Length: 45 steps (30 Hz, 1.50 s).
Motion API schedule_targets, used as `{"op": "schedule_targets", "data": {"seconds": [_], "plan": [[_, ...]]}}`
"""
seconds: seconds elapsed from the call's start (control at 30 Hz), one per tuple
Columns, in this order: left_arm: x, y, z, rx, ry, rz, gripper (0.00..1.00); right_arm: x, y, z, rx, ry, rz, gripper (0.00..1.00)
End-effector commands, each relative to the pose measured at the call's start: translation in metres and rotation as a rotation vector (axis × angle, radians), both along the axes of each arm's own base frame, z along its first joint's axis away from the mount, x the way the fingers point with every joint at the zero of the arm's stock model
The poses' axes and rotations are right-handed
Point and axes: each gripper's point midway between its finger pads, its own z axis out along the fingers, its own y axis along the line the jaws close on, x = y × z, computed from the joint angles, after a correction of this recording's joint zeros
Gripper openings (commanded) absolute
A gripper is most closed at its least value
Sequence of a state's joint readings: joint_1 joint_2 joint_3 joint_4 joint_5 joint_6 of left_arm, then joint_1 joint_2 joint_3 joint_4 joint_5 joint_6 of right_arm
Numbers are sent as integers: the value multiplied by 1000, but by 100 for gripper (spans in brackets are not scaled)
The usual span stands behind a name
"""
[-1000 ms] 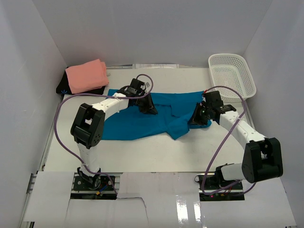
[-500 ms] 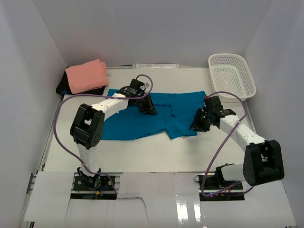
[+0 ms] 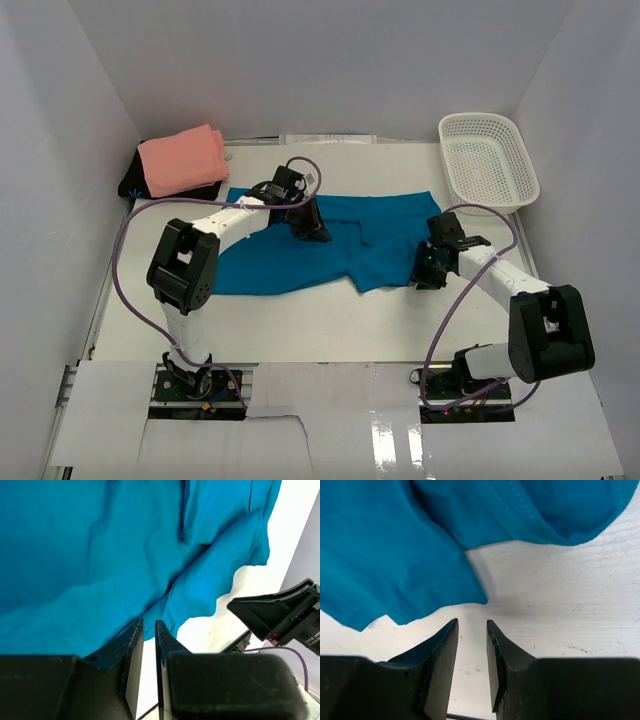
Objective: Fold and stack the t-shirts
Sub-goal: Grap the side of the flattened tshirt closest away from the robot with both arms
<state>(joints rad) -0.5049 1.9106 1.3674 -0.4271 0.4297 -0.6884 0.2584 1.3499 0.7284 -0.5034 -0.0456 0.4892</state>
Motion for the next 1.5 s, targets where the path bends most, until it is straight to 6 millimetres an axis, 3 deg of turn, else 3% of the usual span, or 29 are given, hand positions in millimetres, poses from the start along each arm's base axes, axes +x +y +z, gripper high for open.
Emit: {"op": "schedule_targets", "data": {"seconds": [0.0,0.13,0.23,0.33,0.43,0.53,0.6,0.63,0.73,0.77,0.83,1.0,1.03,1.07,1.2,1.47], "plan": [[5,7,42,-27,-92,13,26,6,-6,-6,-45,-11,6,35],[11,21,54,-16,-114,44,26,13,-10,-12,-80,-15,9,35],[17,45,62,-13,-118,95,27,19,-14,-15,-108,-15,6,35],[22,82,69,-16,-107,172,31,23,-16,-17,-125,-16,11,36],[26,135,73,21,-115,305,38,27,-13,-20,-120,-14,25,36],[18,172,69,74,-127,385,48,31,-13,-23,-124,-12,31,36],[10,187,78,89,-152,413,55,31,-11,-26,-119,-8,36,35],[5,201,70,108,-136,443,57,31,-11,-28,-121,-4,38,34],[-5,226,73,123,-152,490,60,30,-10,-34,-116,6,46,22],[-14,230,70,128,-148,493,60,29,-10,-35,-116,14,47,10],[-19,253,68,134,-135,554,60,27,-7,-36,-97,24,56,8],[-47,273,62,159,-104,627,59,23,5,-18,-24,4,74,8],[-55,284,58,187,-92,672,58,23,8,0,-1,-33,79,8],[-58,286,54,203,-75,680,58,20,9,0,5,-19,83,8],[-76,301,44,234,-49,753,58,7,12,34,52,-67,97,8],[-107,297,12,244,126,808,52,-17,16,66,122,-123,111,8]]}}
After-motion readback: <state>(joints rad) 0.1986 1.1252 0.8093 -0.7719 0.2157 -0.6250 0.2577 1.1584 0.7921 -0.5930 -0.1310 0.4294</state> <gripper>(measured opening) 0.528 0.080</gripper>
